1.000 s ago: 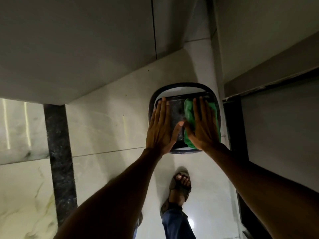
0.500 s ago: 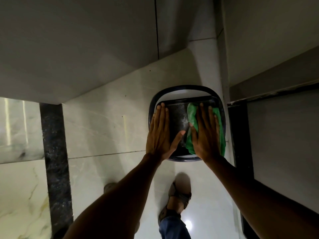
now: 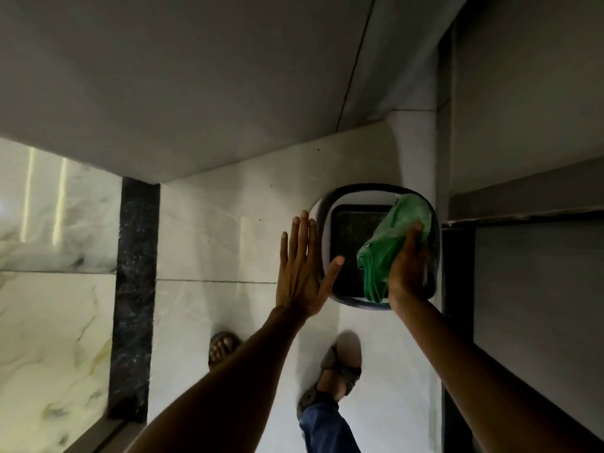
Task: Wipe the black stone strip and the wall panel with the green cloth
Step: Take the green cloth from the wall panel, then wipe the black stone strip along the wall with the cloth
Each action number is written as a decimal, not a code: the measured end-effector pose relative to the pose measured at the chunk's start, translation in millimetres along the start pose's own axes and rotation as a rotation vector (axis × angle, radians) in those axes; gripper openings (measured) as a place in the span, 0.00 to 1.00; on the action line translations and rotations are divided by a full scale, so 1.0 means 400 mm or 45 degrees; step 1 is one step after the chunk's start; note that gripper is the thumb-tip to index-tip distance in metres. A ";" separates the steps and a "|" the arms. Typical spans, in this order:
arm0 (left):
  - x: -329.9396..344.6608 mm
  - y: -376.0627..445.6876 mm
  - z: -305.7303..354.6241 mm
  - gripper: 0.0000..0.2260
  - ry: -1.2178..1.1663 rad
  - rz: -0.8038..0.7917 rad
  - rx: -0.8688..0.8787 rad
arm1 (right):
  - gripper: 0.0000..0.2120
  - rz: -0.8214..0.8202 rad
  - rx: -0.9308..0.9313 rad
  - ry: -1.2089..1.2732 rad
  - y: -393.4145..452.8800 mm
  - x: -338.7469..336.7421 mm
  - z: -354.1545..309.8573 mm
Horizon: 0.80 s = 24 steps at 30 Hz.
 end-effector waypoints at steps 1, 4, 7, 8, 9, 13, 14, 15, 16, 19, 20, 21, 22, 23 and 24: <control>-0.028 -0.017 -0.017 0.42 -0.008 0.030 -0.021 | 0.28 -0.032 0.011 0.108 -0.025 0.015 -0.020; -0.108 -0.072 -0.069 0.43 -0.043 0.123 -0.121 | 0.29 -0.257 0.121 0.343 -0.106 0.073 -0.070; -0.185 -0.134 -0.127 0.42 -0.079 0.203 -0.227 | 0.33 -0.488 0.217 0.344 -0.183 0.142 -0.098; -0.211 -0.158 -0.153 0.42 -0.089 0.226 -0.267 | 0.34 -0.537 0.247 0.335 -0.211 0.168 -0.106; -0.237 -0.185 -0.183 0.42 -0.099 0.249 -0.311 | 0.34 -0.576 0.264 0.323 -0.242 0.195 -0.114; -0.333 -0.290 -0.306 0.42 -0.105 0.313 -0.487 | 0.20 -0.734 0.203 0.264 -0.361 0.308 -0.133; -0.358 -0.320 -0.340 0.42 -0.108 0.329 -0.534 | 0.19 -0.786 0.185 0.245 -0.395 0.338 -0.131; -0.380 -0.344 -0.369 0.42 -0.105 0.337 -0.573 | 0.19 -0.842 0.172 0.220 -0.424 0.361 -0.128; -0.402 -0.375 -0.405 0.42 -0.104 0.350 -0.618 | 0.21 -0.907 0.163 0.190 -0.461 0.389 -0.124; -0.457 -0.476 -0.517 0.42 -0.106 0.389 -0.744 | 0.26 -1.096 0.108 0.087 -0.573 0.477 -0.106; -0.471 -0.508 -0.551 0.43 -0.111 0.401 -0.774 | 0.26 -1.141 0.089 0.045 -0.607 0.501 -0.099; -0.485 -0.543 -0.589 0.43 -0.119 0.414 -0.801 | 0.27 -1.173 0.078 -0.003 -0.643 0.530 -0.088; -0.494 -0.578 -0.625 0.44 -0.130 0.427 -0.825 | 0.29 -1.198 0.067 -0.050 -0.676 0.557 -0.074; -0.500 -0.612 -0.662 0.45 -0.140 0.445 -0.848 | 0.30 -1.215 0.058 -0.098 -0.706 0.589 -0.057; -0.501 -0.646 -0.700 0.45 -0.148 0.469 -0.872 | 0.30 -1.218 0.053 -0.140 -0.732 0.622 -0.037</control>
Point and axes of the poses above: each hand's wrist, its own y-axis towards the middle knuckle, its own x-axis out of the palm, z = x × y, the point moved 2 cm from there along y, towards the middle knuckle, and after that the axes turned 3 degrees about -y, right-handed, at the moved point
